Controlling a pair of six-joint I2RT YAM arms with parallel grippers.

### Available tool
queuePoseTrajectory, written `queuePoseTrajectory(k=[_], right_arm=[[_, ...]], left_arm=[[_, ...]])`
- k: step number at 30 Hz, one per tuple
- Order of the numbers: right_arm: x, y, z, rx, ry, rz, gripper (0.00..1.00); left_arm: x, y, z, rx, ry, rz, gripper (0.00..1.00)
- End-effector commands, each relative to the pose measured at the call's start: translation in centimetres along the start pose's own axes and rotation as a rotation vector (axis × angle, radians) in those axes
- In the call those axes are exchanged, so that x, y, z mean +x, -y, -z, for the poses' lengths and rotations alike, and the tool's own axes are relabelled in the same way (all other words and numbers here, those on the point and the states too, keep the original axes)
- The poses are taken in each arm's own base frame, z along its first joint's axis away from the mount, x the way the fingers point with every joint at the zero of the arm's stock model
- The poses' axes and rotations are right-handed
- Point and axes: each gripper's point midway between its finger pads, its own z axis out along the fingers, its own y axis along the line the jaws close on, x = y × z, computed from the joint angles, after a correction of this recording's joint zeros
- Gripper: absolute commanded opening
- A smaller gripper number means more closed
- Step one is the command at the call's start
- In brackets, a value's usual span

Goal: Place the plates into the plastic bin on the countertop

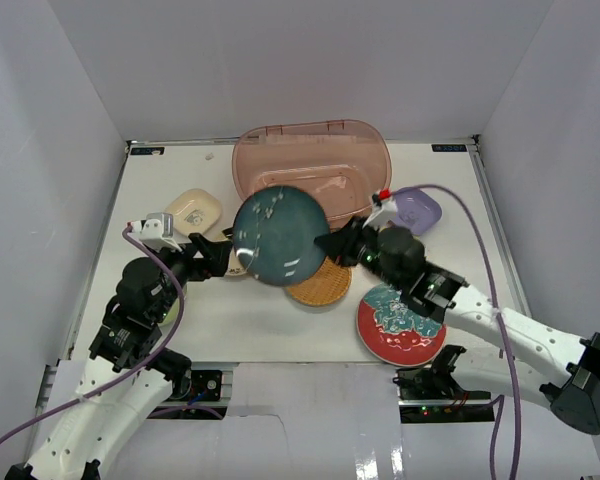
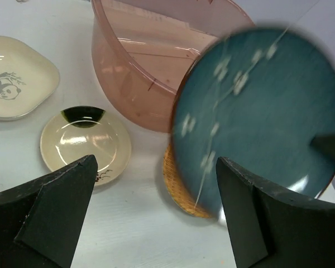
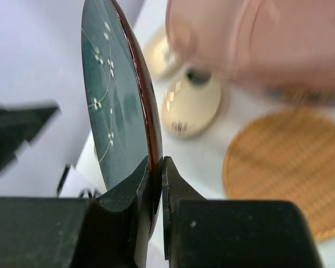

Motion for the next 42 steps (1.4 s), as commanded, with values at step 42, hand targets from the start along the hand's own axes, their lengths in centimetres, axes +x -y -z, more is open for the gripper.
queuePoseTrajectory(k=[42], right_arm=[[-13.6, 21.2, -21.2, 0.330, -0.283, 0.149, 0.40]], left_arm=[[26.6, 17.6, 0.5, 0.476, -0.910, 0.115, 0.84]])
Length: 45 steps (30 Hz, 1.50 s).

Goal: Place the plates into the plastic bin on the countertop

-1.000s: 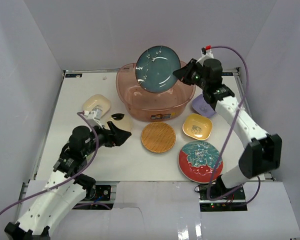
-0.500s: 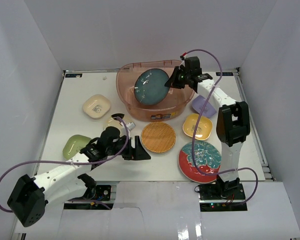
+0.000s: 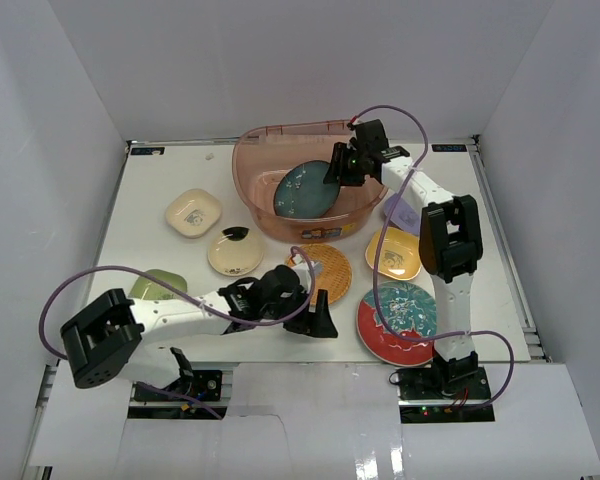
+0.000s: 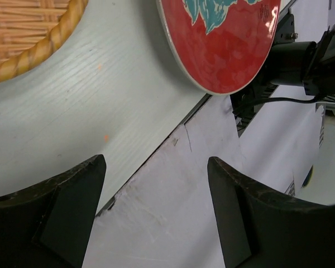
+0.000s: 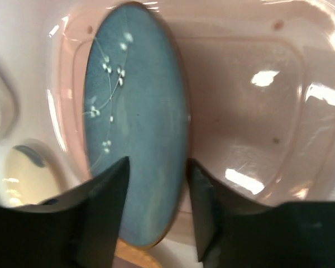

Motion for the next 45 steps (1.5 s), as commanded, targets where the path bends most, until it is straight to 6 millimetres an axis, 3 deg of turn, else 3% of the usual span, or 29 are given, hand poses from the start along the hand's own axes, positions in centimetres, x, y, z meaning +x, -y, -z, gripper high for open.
queuePoseTrajectory(k=[1, 7, 9, 13, 14, 16, 19, 24, 27, 28, 30, 31, 33, 34, 36, 37, 39, 40, 43, 45], right_arm=[[-3.5, -1.7, 1.2, 0.010, 0.117, 0.098, 0.56], [-4.2, -1.4, 1.4, 0.079, 0.144, 0.156, 0.82], [-4.2, -1.6, 1.5, 0.080, 0.146, 0.173, 0.85], [-5.3, -3.6, 2.9, 0.017, 0.179, 0.189, 0.98], [-5.9, -5.0, 4.0, -0.028, 0.207, 0.186, 0.97], [-5.9, -5.3, 4.2, -0.046, 0.216, 0.185, 0.96], [-6.3, -8.0, 6.8, -0.155, 0.256, 0.187, 0.96], [-6.2, -10.5, 10.5, -0.258, 0.301, 0.187, 0.96], [-5.2, -11.5, 12.8, -0.300, 0.335, 0.167, 0.96], [-5.1, -12.6, 14.7, -0.331, 0.367, 0.172, 0.96], [-3.3, -12.3, 14.8, -0.359, 0.381, 0.159, 0.98], [-3.0, -13.1, 16.3, -0.393, 0.400, 0.151, 0.99], [-1.3, -12.8, 16.5, -0.418, 0.397, 0.132, 0.97], [-0.9, -13.5, 18.0, -0.451, 0.413, 0.135, 0.95], [0.6, -13.1, 18.3, -0.468, 0.410, 0.110, 0.93], [0.8, -13.4, 19.6, -0.480, 0.432, 0.115, 0.93], [2.1, -12.9, 19.8, -0.481, 0.424, 0.098, 0.92], [2.2, -13.1, 20.8, -0.493, 0.444, 0.103, 0.92], [3.8, -12.8, 21.6, -0.513, 0.445, 0.083, 0.91], [4.5, -12.5, 22.1, -0.512, 0.448, 0.081, 0.91]], left_arm=[[-2.1, 2.2, -1.7, 0.014, 0.071, -0.033, 0.84], [-1.5, 2.3, -4.9, -0.031, 0.058, -0.034, 0.83], [-1.3, 2.1, -5.9, -0.040, 0.057, -0.018, 0.82], [-1.4, 2.2, -7.1, -0.040, 0.066, 0.004, 0.80], [-1.4, 2.0, -7.9, -0.045, 0.073, 0.021, 0.77], [-1.7, 2.1, -8.2, -0.032, 0.086, 0.023, 0.77], [-2.4, 2.4, -8.9, -0.018, 0.116, 0.041, 0.75], [-3.0, 2.1, -10.5, -0.044, 0.134, 0.078, 0.69], [-3.0, 1.4, -11.4, -0.069, 0.142, 0.106, 0.67], [-3.1, 1.4, -11.5, -0.068, 0.148, 0.115, 0.67], [-2.9, 1.0, -11.9, -0.080, 0.147, 0.123, 0.65], [-3.0, 1.0, -12.0, -0.078, 0.151, 0.129, 0.59], [-3.1, 0.2, -12.3, -0.102, 0.171, 0.135, 0.54], [-3.2, 0.3, -12.3, -0.095, 0.176, 0.139, 0.48], [-3.0, 0.0, -12.4, -0.098, 0.176, 0.145, 0.38], [-2.8, -0.2, -12.3, -0.101, 0.176, 0.153, 0.29], [-2.9, -0.2, -12.2, -0.103, 0.180, 0.154, 0.23], [-2.9, -0.2, -12.1, -0.104, 0.181, 0.153, 0.19], [-2.9, 0.0, -11.5, -0.098, 0.187, 0.152, 0.00], [-3.0, 0.2, -11.0, -0.087, 0.191, 0.150, 0.00]])
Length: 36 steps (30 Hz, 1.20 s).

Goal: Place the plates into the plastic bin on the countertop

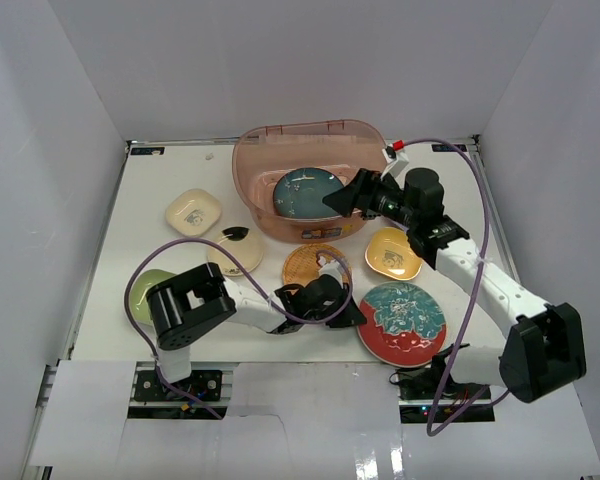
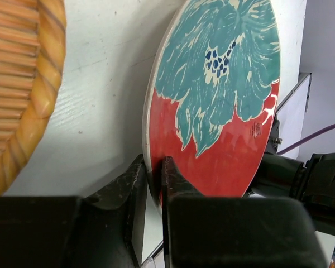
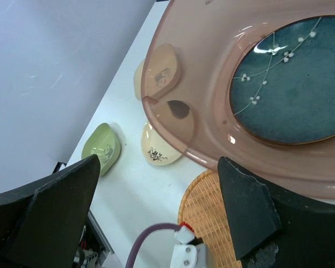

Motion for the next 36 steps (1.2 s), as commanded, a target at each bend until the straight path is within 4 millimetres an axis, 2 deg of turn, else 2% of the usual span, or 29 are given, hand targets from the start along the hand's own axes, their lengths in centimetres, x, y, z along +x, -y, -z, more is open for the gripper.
queuePoseTrajectory(k=[1, 3, 4, 5, 7, 8, 9, 13, 17, 18, 20, 21, 22, 24, 25, 26, 28, 29, 32, 36], right_arm=[[-1.3, -2.4, 2.0, -0.073, 0.086, 0.024, 0.91], [-1.0, -2.5, 2.9, -0.071, 0.095, 0.037, 0.92], [-1.4, -3.3, 3.9, -0.087, 0.114, 0.058, 0.93], [-0.8, -3.2, 4.3, -0.083, 0.096, 0.064, 0.94], [-0.4, -5.0, 5.9, -0.148, 0.073, 0.112, 0.97], [0.5, -5.5, 6.5, -0.177, 0.036, 0.115, 0.98], [1.3, -7.0, 7.5, -0.251, -0.003, 0.140, 0.98], [2.7, -7.2, 9.5, -0.236, -0.050, 0.175, 0.95], [2.8, -5.7, 11.2, -0.115, -0.028, 0.217, 0.94], [2.8, -4.8, 11.6, -0.056, -0.018, 0.218, 0.94], [3.2, -3.6, 11.9, -0.003, -0.023, 0.229, 0.94], [4.0, -2.8, 12.0, 0.027, -0.041, 0.222, 0.94], [4.2, -2.3, 12.1, 0.045, -0.045, 0.220, 0.94], [4.6, -1.0, 12.3, 0.102, -0.037, 0.227, 0.91], [4.7, -0.4, 12.6, 0.134, -0.036, 0.225, 0.90], [4.6, 0.2, 12.7, 0.170, -0.029, 0.224, 0.90], [4.2, 1.0, 13.2, 0.218, 0.002, 0.235, 0.90], [4.1, 1.3, 13.5, 0.241, 0.012, 0.239, 0.90], [3.9, 3.0, 14.0, 0.331, 0.024, 0.246, 0.90], [5.8, 3.6, 13.4, 0.313, -0.036, 0.215, 0.90]], left_arm=[[0.0, -0.5, 1.4, -0.016, 0.015, -0.043, 0.00], [-0.3, 0.7, 2.7, 0.037, 0.025, -0.040, 0.00], [-0.5, 1.3, 3.3, 0.060, 0.034, -0.040, 0.00], [-0.9, 2.1, 4.6, 0.093, 0.053, -0.040, 0.00], [-1.1, 3.7, 6.2, 0.167, 0.049, -0.027, 0.00], [-1.7, 4.9, 7.7, 0.214, 0.069, -0.027, 0.00], [-2.0, 5.6, 8.4, 0.241, 0.080, -0.027, 0.00], [-3.7, 8.1, 11.8, 0.355, 0.118, -0.015, 0.00], [-5.9, 9.0, 15.0, 0.436, 0.167, 0.021, 0.00], [-7.2, 9.1, 16.2, 0.458, 0.204, 0.033, 0.00], [-8.0, 9.4, 17.6, 0.497, 0.205, 0.045, 0.00], [-9.1, 8.9, 18.0, 0.491, 0.231, 0.054, 0.00], [-9.8, 9.4, 19.3, 0.514, 0.255, 0.051, 0.00], [-11.5, 8.6, 20.3, 0.496, 0.298, 0.050, 0.00], [-12.2, 8.9, 21.5, 0.512, 0.326, 0.040, 0.00], [-13.2, 8.1, 21.9, 0.489, 0.347, 0.041, 0.00], [-14.1, 8.3, 23.5, 0.503, 0.385, 0.029, 0.00], [-14.8, 7.6, 23.7, 0.477, 0.404, 0.025, 0.00], [-16.0, 7.5, 25.2, 0.475, 0.452, 0.012, 0.00], [-16.8, 7.8, 26.2, 0.482, 0.474, -0.005, 0.00]])
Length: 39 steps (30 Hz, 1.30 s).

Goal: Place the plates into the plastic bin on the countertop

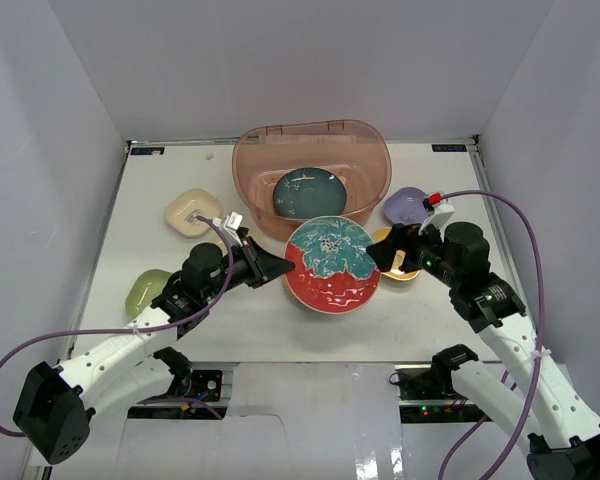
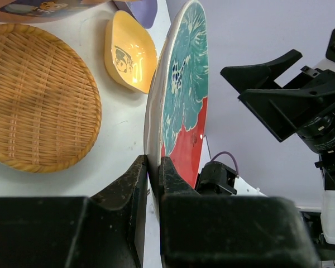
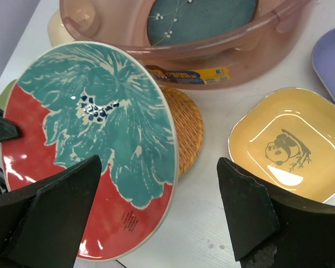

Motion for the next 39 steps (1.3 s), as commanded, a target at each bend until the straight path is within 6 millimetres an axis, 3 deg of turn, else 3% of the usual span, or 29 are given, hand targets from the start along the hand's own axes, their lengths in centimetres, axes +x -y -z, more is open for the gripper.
queuePoseTrajectory(k=[1, 6, 12, 14, 16, 17, 18, 19, 21, 22, 23, 24, 25, 26, 27, 29, 31, 32, 35, 36, 38, 39], right_arm=[[1.6, 0.9, -0.6, 0.018, -0.044, -0.001, 0.90], [3.1, -0.9, -1.5, -0.098, -0.083, -0.071, 1.00], [3.6, -3.1, -2.2, -0.244, -0.077, -0.132, 0.81], [3.8, -3.7, -2.3, -0.281, -0.076, -0.176, 0.62], [2.4, -4.6, -2.2, -0.329, -0.012, -0.184, 0.44], [2.1, -4.8, -2.2, -0.333, -0.003, -0.211, 0.25], [1.3, -4.9, -2.2, -0.340, 0.029, -0.213, 0.17], [0.8, -5.1, -2.3, -0.343, 0.040, -0.227, 0.08], [-0.8, -5.6, -2.3, -0.351, 0.069, -0.223, 0.08], [-1.6, -5.6, -2.6, -0.351, 0.086, -0.224, 0.08], [-2.5, -5.9, -2.7, -0.357, 0.103, -0.230, 0.08], [-4.2, -6.4, -2.9, -0.366, 0.128, -0.228, 0.08], [-5.9, -6.6, -3.1, -0.365, 0.169, -0.225, 0.08], [-6.5, -6.3, -4.2, -0.346, 0.166, -0.234, 0.08], [-9.2, -7.0, -4.2, -0.354, 0.215, -0.222, 0.08], [-11.4, -7.5, -5.1, -0.369, 0.246, -0.223, 0.08], [-14.3, -7.5, -6.8, -0.362, 0.279, -0.222, 0.08], [-14.2, -6.6, -8.9, -0.336, 0.255, -0.235, 0.08], [-17.3, -5.9, -10.8, -0.317, 0.290, -0.225, 0.08], [-18.2, -5.1, -12.5, -0.287, 0.296, -0.202, 0.08], [-17.6, -3.2, -15.3, -0.225, 0.259, -0.205, 0.08], [-18.8, -3.3, -15.8, -0.231, 0.275, -0.189, 0.08]], left_arm=[[-3.4, 8.0, 1.9, 0.250, 0.074, -0.053, 0.00], [-4.5, 9.1, 2.0, 0.282, 0.093, -0.067, 0.00], [-6.0, 11.1, 2.5, 0.322, 0.119, -0.105, 0.00], [-6.3, 11.4, 2.6, 0.324, 0.127, -0.114, 0.00], [-6.8, 11.4, 2.8, 0.304, 0.147, -0.130, 0.00], [-7.0, 11.1, 2.8, 0.285, 0.160, -0.138, 0.00], [-7.6, 10.5, 2.9, 0.236, 0.186, -0.152, 0.01], [-7.9, 10.3, 3.0, 0.211, 0.201, -0.164, 0.06], [-9.0, 11.0, 3.5, 0.187, 0.235, -0.215, 0.17], [-9.4, 10.2, 3.6, 0.134, 0.250, -0.264, 0.24], [-9.8, 10.3, 3.8, 0.118, 0.265, -0.295, 0.45], [-10.1, 10.1, 4.2, 0.070, 0.258, -0.320, 0.55], [-11.0, 9.6, 4.6, 0.020, 0.293, -0.380, 0.73], [-11.1, 8.8, 4.9, -0.032, 0.284, -0.401, 0.80], [-11.8, 9.3, 5.5, -0.048, 0.307, -0.429, 0.85], [-13.0, 8.6, 6.5, -0.124, 0.359, -0.492, 0.95], [-13.4, 7.9, 7.8, -0.181, 0.378, -0.525, 0.98], [-13.7, 6.5, 8.4, -0.250, 0.390, -0.546, 0.98], [-13.5, 4.2, 9.8, -0.336, 0.411, -0.563, 0.98], [-12.6, 2.4, 9.7, -0.376, 0.381, -0.560, 0.98], [-11.6, 0.8, 10.0, -0.410, 0.359, -0.548, 0.98], [-10.8, -0.8, 9.8, -0.438, 0.333, -0.543, 0.98]])
